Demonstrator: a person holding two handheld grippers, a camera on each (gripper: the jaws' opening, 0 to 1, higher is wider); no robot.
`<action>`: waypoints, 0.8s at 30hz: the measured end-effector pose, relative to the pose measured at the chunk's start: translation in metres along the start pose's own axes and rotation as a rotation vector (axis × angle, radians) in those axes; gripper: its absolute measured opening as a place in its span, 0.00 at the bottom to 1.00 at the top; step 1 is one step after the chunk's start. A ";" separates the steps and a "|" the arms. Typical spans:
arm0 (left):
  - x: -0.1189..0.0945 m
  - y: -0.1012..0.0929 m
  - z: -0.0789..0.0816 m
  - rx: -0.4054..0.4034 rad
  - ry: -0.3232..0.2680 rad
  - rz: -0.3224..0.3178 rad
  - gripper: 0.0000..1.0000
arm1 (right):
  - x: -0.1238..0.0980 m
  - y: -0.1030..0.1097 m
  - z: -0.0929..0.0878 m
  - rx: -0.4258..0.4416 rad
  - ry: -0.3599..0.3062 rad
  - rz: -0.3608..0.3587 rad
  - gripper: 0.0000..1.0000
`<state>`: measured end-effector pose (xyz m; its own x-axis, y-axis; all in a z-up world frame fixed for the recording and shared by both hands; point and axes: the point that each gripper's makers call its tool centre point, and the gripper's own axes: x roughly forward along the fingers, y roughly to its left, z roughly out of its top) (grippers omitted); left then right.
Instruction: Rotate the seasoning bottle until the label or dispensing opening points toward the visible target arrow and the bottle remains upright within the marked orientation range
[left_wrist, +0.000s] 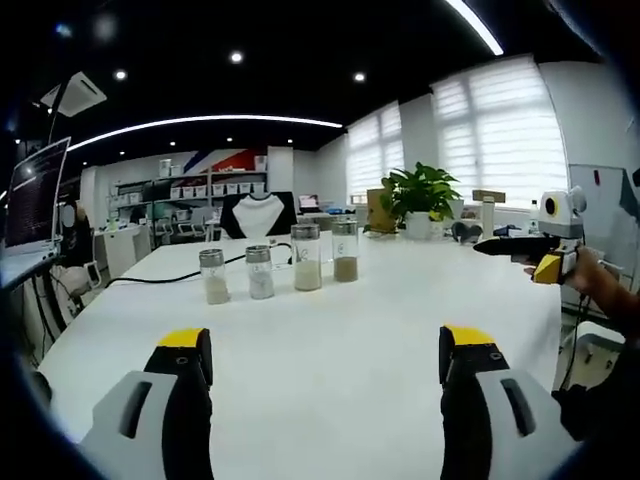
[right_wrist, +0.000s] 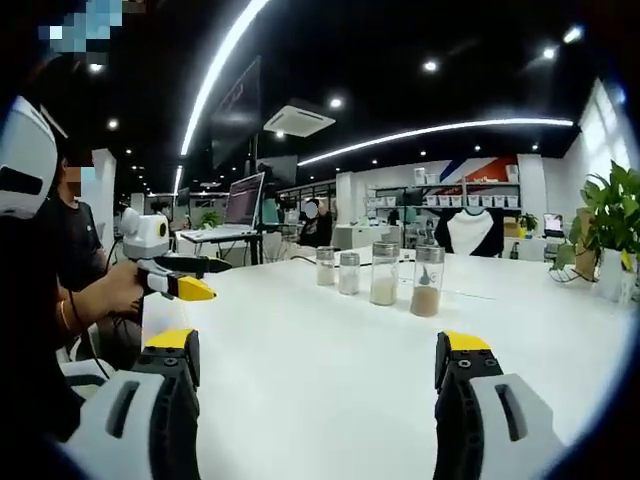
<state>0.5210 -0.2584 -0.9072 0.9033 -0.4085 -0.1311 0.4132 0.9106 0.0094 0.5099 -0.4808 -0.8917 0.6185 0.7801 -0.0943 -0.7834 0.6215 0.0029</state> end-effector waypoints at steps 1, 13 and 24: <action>0.002 0.003 -0.001 -0.001 0.003 0.007 1.00 | 0.000 0.000 0.000 0.001 0.002 0.000 1.00; 0.005 0.010 -0.007 -0.001 0.022 0.027 0.99 | 0.000 -0.013 -0.001 0.018 -0.011 -0.018 1.00; 0.008 0.015 -0.009 -0.010 0.039 0.044 0.97 | 0.001 -0.016 -0.011 0.038 0.010 -0.032 1.00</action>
<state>0.5330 -0.2476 -0.9174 0.9153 -0.3656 -0.1692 0.3719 0.9282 0.0062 0.5220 -0.4910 -0.9024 0.6421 0.7594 -0.1050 -0.7605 0.6482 0.0380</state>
